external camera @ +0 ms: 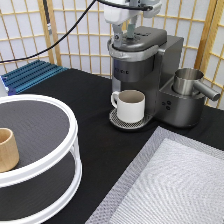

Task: Make coffee

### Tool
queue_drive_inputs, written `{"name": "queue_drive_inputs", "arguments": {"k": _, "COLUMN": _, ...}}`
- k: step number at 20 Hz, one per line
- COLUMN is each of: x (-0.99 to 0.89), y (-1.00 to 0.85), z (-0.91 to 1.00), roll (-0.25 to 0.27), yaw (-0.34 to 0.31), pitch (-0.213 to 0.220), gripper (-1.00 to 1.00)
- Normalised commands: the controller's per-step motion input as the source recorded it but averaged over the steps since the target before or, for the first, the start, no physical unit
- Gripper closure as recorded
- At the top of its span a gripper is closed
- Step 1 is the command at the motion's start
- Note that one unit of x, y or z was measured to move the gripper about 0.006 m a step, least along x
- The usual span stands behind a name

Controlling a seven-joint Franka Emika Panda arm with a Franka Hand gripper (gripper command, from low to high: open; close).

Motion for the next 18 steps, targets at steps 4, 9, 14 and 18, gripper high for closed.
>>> {"name": "queue_drive_inputs", "arguments": {"k": 4, "x": -0.48, "y": -0.23, "z": 0.91, "roll": -0.027, "yaw": 0.047, "pitch": -0.091, "gripper": -1.00}}
{"name": "queue_drive_inputs", "arguments": {"k": 9, "x": -0.11, "y": -0.90, "z": -0.01, "roll": 0.019, "yaw": 0.051, "pitch": -0.098, "gripper": -1.00}}
{"name": "queue_drive_inputs", "arguments": {"k": 14, "x": -0.01, "y": -1.00, "z": -0.37, "roll": 0.025, "yaw": 0.015, "pitch": -0.085, "gripper": -1.00}}
{"name": "queue_drive_inputs", "arguments": {"k": 18, "x": 0.00, "y": -1.00, "z": -0.54, "roll": 0.012, "yaw": 0.002, "pitch": -0.091, "gripper": -1.00}}
